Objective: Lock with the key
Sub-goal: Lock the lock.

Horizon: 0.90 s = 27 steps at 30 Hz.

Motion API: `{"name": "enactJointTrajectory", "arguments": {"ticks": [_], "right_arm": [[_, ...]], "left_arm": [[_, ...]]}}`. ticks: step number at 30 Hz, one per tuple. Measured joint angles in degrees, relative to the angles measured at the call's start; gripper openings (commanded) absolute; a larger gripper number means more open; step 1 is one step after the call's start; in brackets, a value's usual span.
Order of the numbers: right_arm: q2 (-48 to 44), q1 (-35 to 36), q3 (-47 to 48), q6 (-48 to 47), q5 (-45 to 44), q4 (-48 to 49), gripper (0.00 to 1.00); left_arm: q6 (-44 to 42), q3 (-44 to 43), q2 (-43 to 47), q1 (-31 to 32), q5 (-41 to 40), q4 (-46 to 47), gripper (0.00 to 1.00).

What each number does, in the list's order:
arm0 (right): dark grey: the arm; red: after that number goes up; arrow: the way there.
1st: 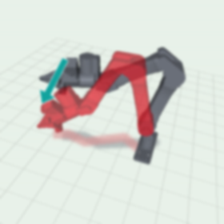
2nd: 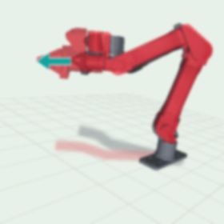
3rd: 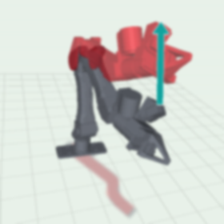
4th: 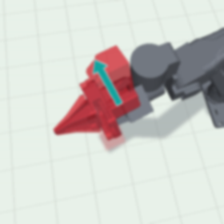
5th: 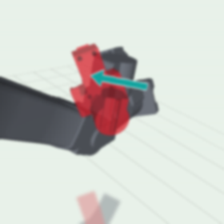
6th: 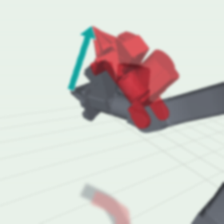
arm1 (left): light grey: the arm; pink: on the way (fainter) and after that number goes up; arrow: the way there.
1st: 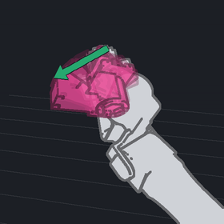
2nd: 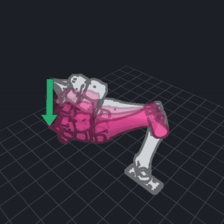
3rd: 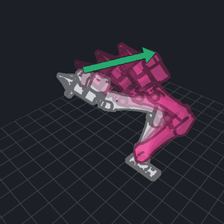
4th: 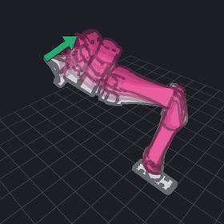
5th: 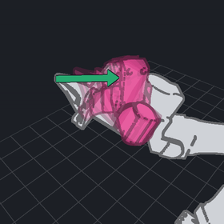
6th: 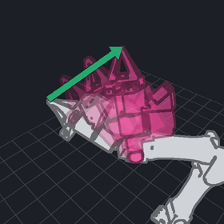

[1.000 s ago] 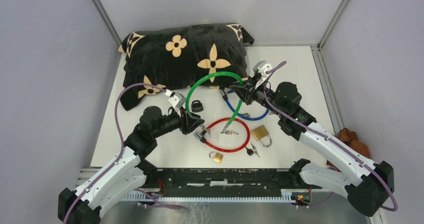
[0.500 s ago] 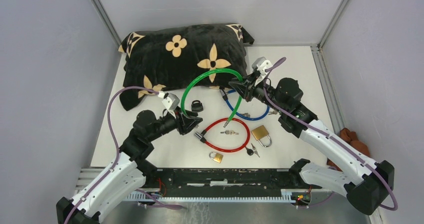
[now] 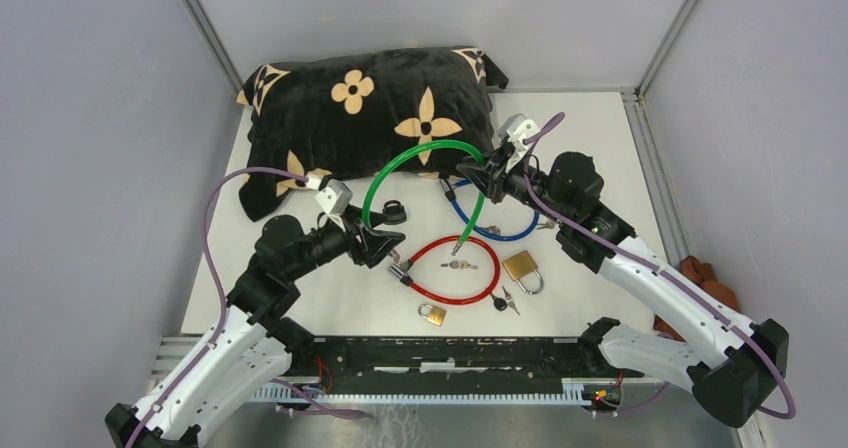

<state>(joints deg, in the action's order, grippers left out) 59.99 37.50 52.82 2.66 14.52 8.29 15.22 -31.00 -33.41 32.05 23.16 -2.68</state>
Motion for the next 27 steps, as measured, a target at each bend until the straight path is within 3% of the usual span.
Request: {"name": "enactJointTrajectory", "arguments": {"ticks": [3, 8, 10, 11, 18, 21, 27], "right_arm": [[0.04, 0.0, 0.33, -0.39, -0.13, -0.33, 0.0], [0.07, 0.0, 0.98, -0.98, -0.17, -0.37, 0.0], [0.09, 0.0, 1.33, -1.09, -0.17, -0.46, 0.0], [0.09, 0.0, 1.51, -1.16, -0.2, -0.46, 0.0], [0.31, 0.24, 1.81, -0.26, -0.2, 0.39, 0.0], [1.86, 2.43, 3.17, 0.74, -1.97, 3.41, 0.0], [9.55, 12.04, 13.4, 0.22, -4.28, 11.45, 0.0]], "left_arm": [[-1.07, -1.46, 0.55, 0.0, -0.37, -0.74, 0.52], [-2.03, -1.05, 1.73, 0.0, -0.59, -2.86, 0.47], [-2.03, -0.39, 1.97, 0.0, -0.57, -3.39, 0.14], [-2.05, -0.17, 1.95, 0.0, -0.59, -3.65, 0.04], [-0.13, -0.02, 0.17, 0.0, -0.59, -2.38, 0.02], [5.84, 2.25, 1.11, -0.81, -0.04, 5.25, 0.02], [19.89, 9.49, 7.19, -10.21, 2.82, 24.41, 0.02]]}}
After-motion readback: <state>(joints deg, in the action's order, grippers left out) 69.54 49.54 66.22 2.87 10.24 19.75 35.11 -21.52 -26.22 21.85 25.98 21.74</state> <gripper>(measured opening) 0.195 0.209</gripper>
